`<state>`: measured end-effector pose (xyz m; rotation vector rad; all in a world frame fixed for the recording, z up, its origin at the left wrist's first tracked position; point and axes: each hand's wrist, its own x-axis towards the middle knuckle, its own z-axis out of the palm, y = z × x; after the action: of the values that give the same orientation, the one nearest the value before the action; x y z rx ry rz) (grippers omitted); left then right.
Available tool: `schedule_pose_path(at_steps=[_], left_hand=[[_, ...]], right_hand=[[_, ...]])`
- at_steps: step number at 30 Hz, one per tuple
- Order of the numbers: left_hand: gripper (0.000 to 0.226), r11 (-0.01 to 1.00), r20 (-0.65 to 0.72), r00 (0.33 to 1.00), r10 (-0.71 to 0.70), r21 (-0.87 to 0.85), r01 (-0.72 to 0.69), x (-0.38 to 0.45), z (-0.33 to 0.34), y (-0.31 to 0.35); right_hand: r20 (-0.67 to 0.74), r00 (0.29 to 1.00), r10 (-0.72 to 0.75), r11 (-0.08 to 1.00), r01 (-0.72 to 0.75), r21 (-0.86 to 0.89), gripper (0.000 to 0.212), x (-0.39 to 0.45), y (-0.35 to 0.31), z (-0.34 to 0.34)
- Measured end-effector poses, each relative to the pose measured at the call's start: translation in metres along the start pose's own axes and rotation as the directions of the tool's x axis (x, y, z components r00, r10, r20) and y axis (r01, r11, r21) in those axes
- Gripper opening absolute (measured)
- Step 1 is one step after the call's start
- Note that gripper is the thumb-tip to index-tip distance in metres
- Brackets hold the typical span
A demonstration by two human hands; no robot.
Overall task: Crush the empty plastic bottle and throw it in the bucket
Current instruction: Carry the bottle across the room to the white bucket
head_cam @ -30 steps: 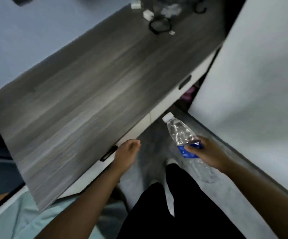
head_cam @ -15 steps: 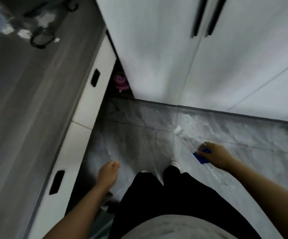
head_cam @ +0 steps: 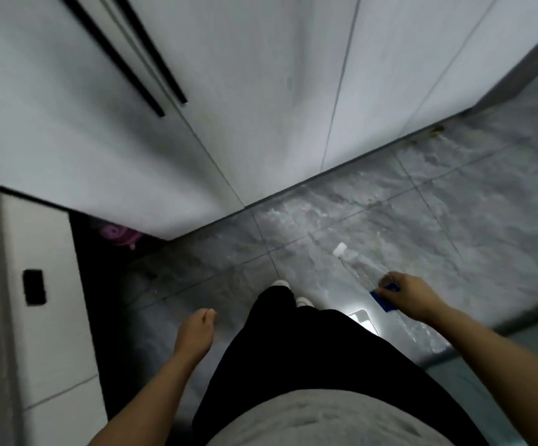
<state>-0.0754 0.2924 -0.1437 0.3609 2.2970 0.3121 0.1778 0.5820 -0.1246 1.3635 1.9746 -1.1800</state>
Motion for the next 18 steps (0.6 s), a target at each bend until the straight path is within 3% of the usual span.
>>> schedule_pose_path(at_steps=[7,18], left_hand=[[0.034,0.957,0.149,0.966,0.210,0.172,-0.234,0.066,-0.023,0.073],[0.036,0.742,0.400,0.811,0.428,0.356,-0.567,0.122,-0.002,0.210]], right_hand=[[-0.085,0.951,0.298,0.933,-0.271,0.239,0.022,-0.018,0.042,0.010],[-0.014,0.780,0.626,0.628,-0.493,0.602,0.019,-0.073,0.097,0.075]])
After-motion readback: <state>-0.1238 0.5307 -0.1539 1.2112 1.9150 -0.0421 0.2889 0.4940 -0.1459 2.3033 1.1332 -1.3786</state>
